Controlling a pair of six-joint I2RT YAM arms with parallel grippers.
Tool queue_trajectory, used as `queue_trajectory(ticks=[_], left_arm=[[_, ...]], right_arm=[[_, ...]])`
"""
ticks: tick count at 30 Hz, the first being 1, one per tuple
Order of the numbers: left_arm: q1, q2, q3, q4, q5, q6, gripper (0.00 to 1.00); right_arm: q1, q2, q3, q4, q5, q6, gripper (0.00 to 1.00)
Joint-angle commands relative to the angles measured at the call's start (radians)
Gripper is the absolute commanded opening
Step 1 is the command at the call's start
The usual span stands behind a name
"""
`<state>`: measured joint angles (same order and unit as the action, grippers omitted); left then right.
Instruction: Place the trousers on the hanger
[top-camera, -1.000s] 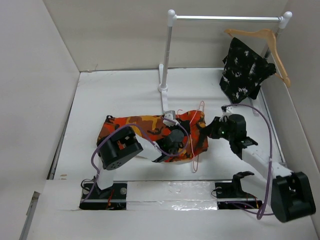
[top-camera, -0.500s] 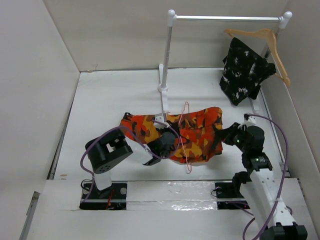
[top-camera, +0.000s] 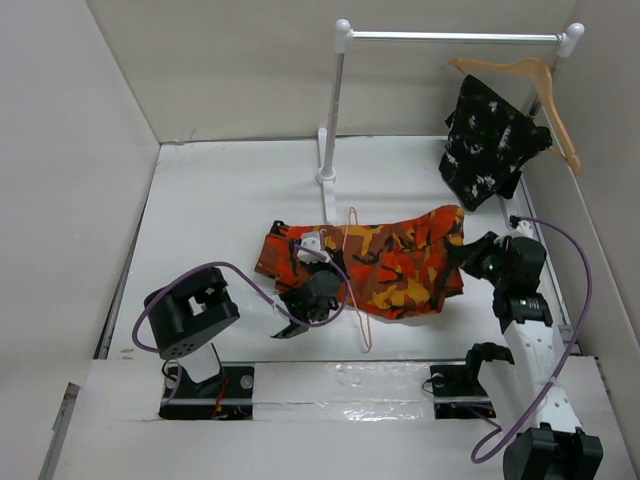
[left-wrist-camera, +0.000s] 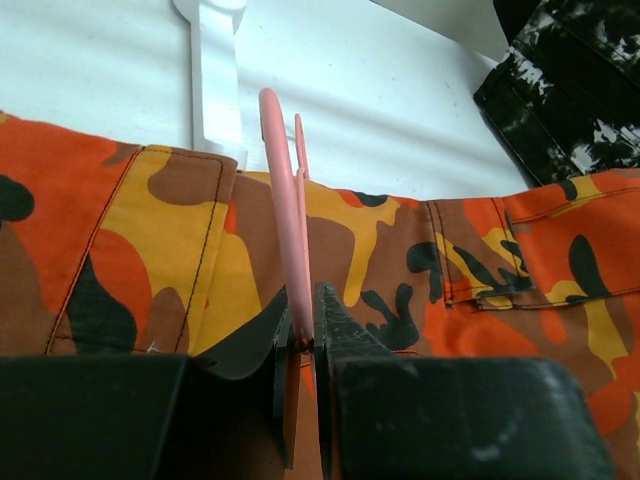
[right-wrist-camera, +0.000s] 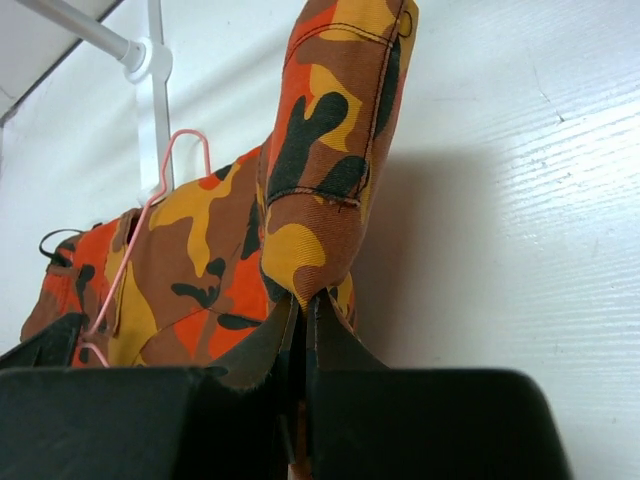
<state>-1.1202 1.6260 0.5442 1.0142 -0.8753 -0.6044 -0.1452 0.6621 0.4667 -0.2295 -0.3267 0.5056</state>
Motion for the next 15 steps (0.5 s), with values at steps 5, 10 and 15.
queue_trajectory(ticks=[5, 10, 15], left_arm=[[-0.013, -0.034, 0.068, -0.029, 0.031, 0.199, 0.0], [-0.013, -0.055, 0.12, -0.029, 0.076, 0.253, 0.0], [-0.013, -0.112, 0.163, -0.095, 0.078, 0.264, 0.0]], right_arm=[[-0.011, 0.016, -0.023, 0.139, -0.035, -0.001, 0.0], [-0.011, 0.056, -0.048, 0.156, -0.057, -0.012, 0.0], [-0.011, 0.054, 0.001, 0.113, -0.051, -0.059, 0.66]])
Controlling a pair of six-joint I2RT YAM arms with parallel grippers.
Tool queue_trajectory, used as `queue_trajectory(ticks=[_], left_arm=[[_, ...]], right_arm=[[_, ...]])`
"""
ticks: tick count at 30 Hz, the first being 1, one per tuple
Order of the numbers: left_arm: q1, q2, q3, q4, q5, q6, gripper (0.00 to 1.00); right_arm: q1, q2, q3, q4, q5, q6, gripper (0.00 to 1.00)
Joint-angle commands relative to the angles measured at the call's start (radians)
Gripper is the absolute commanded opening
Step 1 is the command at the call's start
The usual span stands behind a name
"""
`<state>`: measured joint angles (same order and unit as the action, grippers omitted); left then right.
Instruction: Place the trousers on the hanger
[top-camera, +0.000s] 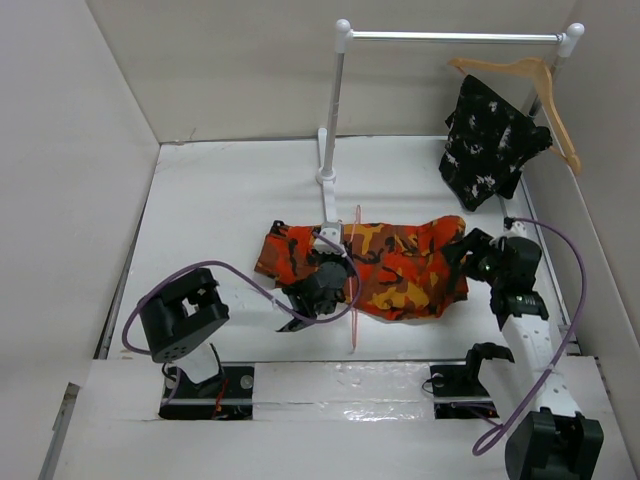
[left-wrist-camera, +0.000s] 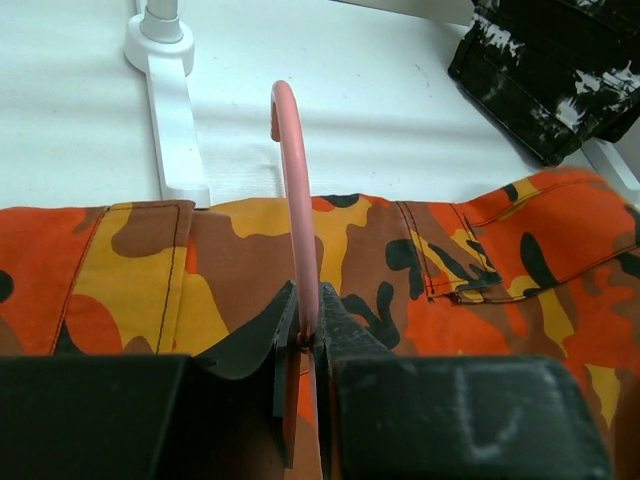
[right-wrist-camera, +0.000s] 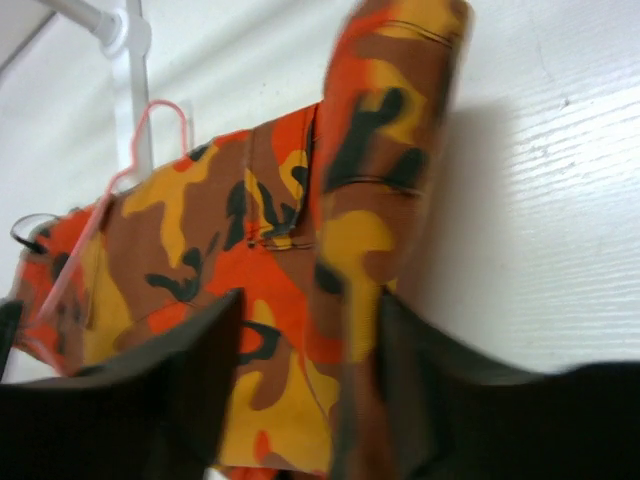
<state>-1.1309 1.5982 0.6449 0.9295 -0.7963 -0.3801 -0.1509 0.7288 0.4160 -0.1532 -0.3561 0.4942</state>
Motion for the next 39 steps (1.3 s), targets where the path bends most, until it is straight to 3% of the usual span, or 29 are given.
queue_trajectory(ticks=[1, 3, 5, 8, 10, 12, 14, 21, 29, 33, 37, 39], left_arm=[[-0.003, -0.113, 0.085, -0.035, -0.004, 0.041, 0.0], [-0.003, -0.153, 0.107, -0.104, 0.003, 0.034, 0.0], [-0.003, -0.217, 0.148, -0.156, 0.037, 0.014, 0.0], [-0.003, -0.28, 0.24, -0.309, 0.072, -0.025, 0.0], [-0.003, -0.306, 0.271, -0.369, 0.091, -0.025, 0.0], [-0.003, -0.314, 0.305, -0.406, 0.097, -0.026, 0.0], [-0.003, -0.317, 0.349, -0.449, 0.104, -0.032, 0.0], [-0.003, -0.33, 0.453, -0.584, 0.127, -0.046, 0.0], [-0.003, -0.363, 0.502, -0.603, 0.184, -0.075, 0.0], [-0.003, -0.389, 0.532, -0.63, 0.216, -0.092, 0.0], [-0.003, -0.411, 0.576, -0.678, 0.223, -0.085, 0.0], [-0.003, -0.419, 0.598, -0.681, 0.215, -0.069, 0.0]], right_arm=[[-0.006, -0.022, 0.082, -0.029, -0.015, -0.086, 0.78], [-0.006, -0.045, 0.179, -0.084, -0.004, -0.112, 1.0], [0.01, -0.078, 0.231, -0.135, -0.017, -0.128, 1.0], [0.095, -0.126, 0.28, -0.152, -0.082, -0.08, 0.97], [0.175, -0.158, 0.238, -0.099, -0.133, -0.017, 0.9], [0.333, -0.177, 0.196, 0.007, -0.135, 0.085, 0.84], [0.495, -0.18, 0.172, 0.071, -0.056, 0.148, 0.78], [0.87, -0.048, 0.216, 0.204, 0.229, 0.207, 0.78], [1.011, 0.15, 0.285, 0.334, 0.387, 0.239, 0.69], [1.036, 0.213, 0.302, 0.399, 0.439, 0.271, 0.56], [1.057, 0.233, 0.329, 0.42, 0.437, 0.294, 0.16], [1.08, 0.224, 0.348, 0.428, 0.445, 0.322, 0.08]])
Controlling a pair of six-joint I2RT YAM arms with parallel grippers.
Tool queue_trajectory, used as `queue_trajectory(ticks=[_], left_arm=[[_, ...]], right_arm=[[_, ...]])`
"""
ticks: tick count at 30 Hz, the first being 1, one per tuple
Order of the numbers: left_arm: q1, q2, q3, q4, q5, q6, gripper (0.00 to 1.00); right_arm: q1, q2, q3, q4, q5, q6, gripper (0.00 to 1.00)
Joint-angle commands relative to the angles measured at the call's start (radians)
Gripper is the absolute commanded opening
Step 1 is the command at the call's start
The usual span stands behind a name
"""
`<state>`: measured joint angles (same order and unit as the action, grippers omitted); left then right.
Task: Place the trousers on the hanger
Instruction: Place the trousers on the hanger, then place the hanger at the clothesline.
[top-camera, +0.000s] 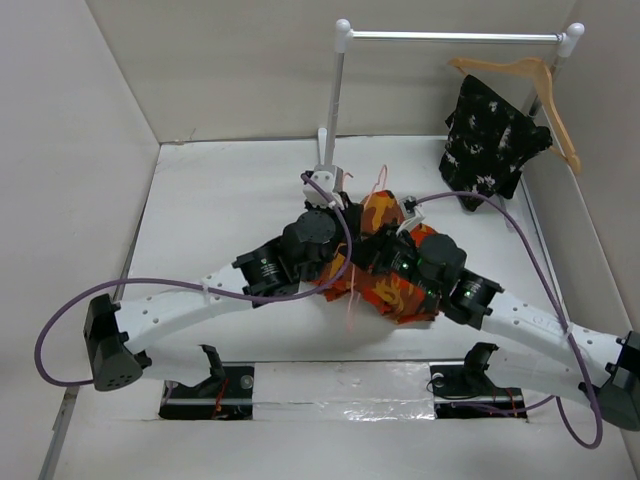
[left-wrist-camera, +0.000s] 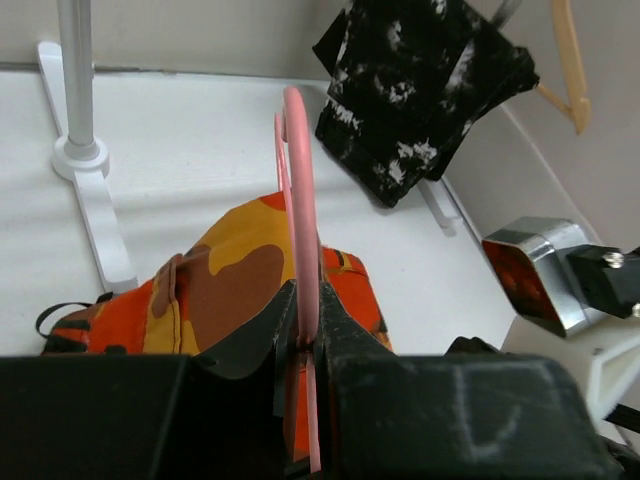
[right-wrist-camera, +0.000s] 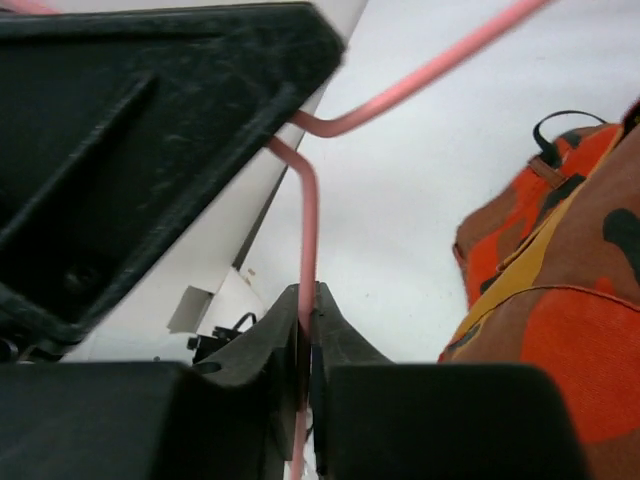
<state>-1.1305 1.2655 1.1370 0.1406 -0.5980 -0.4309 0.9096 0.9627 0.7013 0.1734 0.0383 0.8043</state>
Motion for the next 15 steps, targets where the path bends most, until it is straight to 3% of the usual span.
queue_trajectory(ticks=[1, 9, 12, 13, 15], left_arm=[[-0.003, -0.09, 0.113, 0.109, 0.014, -0.009, 0.0], [-0.003, -0.048, 0.312, 0.07, 0.085, 0.047, 0.0], [-0.003, -0.049, 0.362, 0.065, 0.107, 0.078, 0.29], [-0.003, -0.052, 0.375, 0.051, 0.104, 0.089, 0.51], [0.011, -0.06, 0.406, 0.031, 0.112, 0.109, 0.66]], right_arm=[[0.02, -0.018, 0.07, 0.098, 0.049, 0.022, 0.01], [0.02, -0.07, 0.165, 0.117, 0.058, 0.156, 0.0], [-0.04, -0.071, 0.23, 0.104, 0.014, 0.179, 0.0], [-0.057, -0.068, 0.243, 0.1, -0.003, 0.185, 0.0], [-0.107, -0.062, 0.273, 0.095, -0.03, 0.194, 0.0]])
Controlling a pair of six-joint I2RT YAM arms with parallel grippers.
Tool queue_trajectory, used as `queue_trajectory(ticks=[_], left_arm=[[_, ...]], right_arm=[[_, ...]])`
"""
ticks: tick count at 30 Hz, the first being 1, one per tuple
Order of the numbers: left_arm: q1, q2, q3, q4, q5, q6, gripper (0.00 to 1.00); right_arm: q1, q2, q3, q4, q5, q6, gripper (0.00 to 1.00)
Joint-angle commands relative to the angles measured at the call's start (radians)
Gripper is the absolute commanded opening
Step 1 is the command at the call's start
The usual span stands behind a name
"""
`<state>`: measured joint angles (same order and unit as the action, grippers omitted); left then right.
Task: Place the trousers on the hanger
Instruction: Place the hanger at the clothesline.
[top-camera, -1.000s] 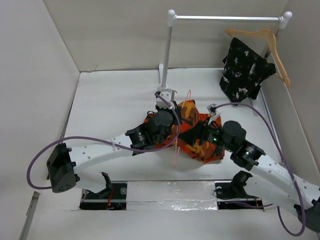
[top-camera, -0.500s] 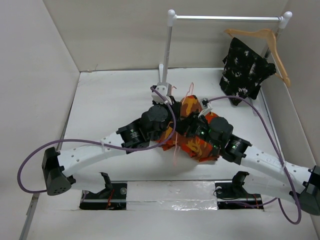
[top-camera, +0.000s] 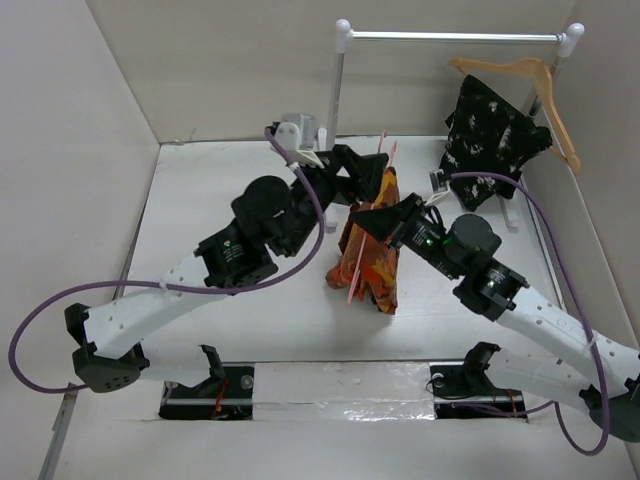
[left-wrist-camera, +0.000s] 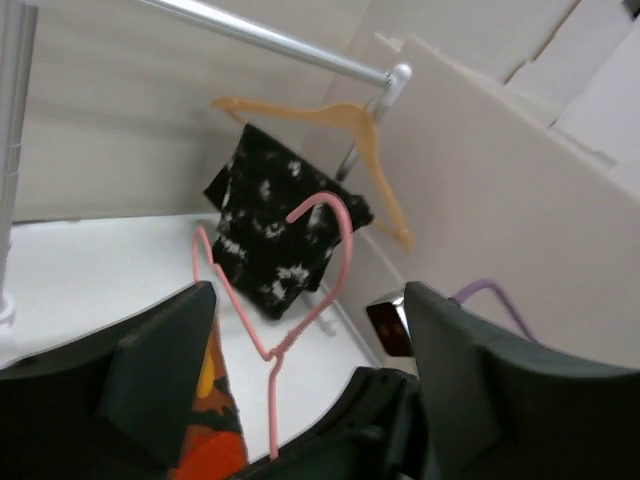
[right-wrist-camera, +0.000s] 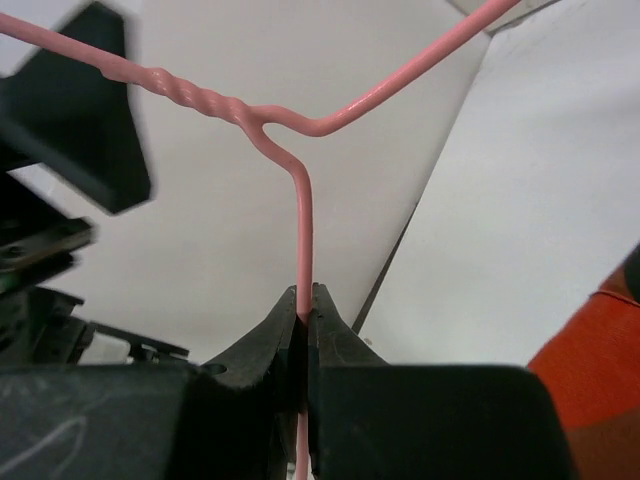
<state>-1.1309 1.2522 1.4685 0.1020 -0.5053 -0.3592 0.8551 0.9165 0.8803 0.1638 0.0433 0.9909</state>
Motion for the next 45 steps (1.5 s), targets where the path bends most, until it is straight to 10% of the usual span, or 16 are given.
queue_trajectory(ticks=[1, 4, 24, 45], left_arm=[[0.011, -0.062, 0.079, 0.052, 0.03, 0.04, 0.77], [0.023, -0.117, 0.056, 0.053, 0.05, 0.075, 0.98], [0.033, -0.792, -0.888, -0.079, -0.248, -0.239, 0.99], [0.033, -0.925, -1.008, -0.234, -0.228, -0.357, 0.96]], right_arm=[[-0.07, -0.008, 0.103, 0.1, -0.072, 0.008, 0.0], [-0.135, 0.001, 0.12, 0.098, -0.124, 0.008, 0.0], [-0.649, 0.587, 0.847, -0.204, -0.589, -0.155, 0.0], [-0.847, 0.923, 1.234, -0.353, -0.72, -0.136, 0.0]])
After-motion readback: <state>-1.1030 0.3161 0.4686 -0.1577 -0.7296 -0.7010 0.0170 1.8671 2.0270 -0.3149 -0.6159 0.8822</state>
